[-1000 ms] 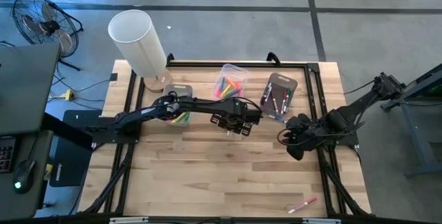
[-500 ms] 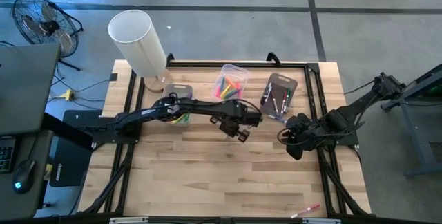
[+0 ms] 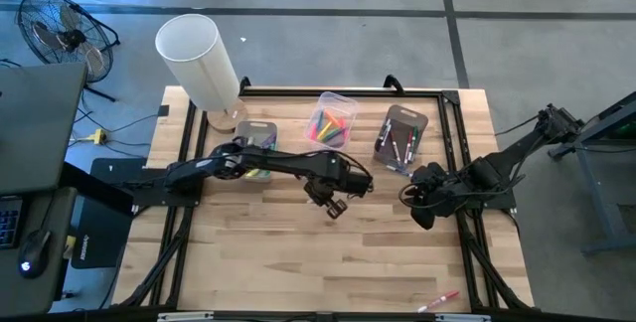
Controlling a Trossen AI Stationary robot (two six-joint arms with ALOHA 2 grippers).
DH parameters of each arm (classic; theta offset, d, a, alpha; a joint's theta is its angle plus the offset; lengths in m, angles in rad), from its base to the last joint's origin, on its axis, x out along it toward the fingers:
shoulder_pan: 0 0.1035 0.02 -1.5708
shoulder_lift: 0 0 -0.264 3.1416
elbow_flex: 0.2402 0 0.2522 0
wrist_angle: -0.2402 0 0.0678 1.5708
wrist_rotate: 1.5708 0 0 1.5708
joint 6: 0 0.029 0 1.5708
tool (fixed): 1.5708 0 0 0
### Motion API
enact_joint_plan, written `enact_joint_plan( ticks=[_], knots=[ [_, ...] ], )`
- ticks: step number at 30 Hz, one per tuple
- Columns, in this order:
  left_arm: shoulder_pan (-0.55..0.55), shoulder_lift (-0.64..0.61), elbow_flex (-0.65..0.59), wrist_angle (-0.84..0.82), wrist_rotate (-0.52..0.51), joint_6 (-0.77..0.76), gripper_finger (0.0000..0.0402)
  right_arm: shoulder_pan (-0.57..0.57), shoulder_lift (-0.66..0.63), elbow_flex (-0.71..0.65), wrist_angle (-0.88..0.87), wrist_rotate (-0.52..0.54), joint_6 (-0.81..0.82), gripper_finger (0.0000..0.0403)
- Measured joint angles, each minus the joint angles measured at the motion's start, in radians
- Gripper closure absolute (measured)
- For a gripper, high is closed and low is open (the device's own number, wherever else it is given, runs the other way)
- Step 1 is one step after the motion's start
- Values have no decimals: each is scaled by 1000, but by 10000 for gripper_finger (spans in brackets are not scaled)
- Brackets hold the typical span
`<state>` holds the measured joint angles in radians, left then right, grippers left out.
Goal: Pick & Place Markers
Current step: Put the blue marker into the black bin
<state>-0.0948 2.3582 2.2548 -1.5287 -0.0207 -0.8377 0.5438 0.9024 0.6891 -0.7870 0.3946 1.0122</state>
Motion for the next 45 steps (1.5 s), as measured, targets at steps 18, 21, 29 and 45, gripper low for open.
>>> enact_joint_plan(
  ticks=[18,21,29,45],
  knots=[
    [-72,-256,-8,346,-218,228,385,8,-14,0,153,154,-111,289],
    [-75,-287,-10,495,-218,279,385,8,-49,0,288,177,-235,289],
    [-75,-321,-9,712,-217,359,385,6,-172,0,631,236,-565,289],
    [-75,-320,-9,853,-164,392,385,-8,-190,0,814,227,-784,289]
  ],
)
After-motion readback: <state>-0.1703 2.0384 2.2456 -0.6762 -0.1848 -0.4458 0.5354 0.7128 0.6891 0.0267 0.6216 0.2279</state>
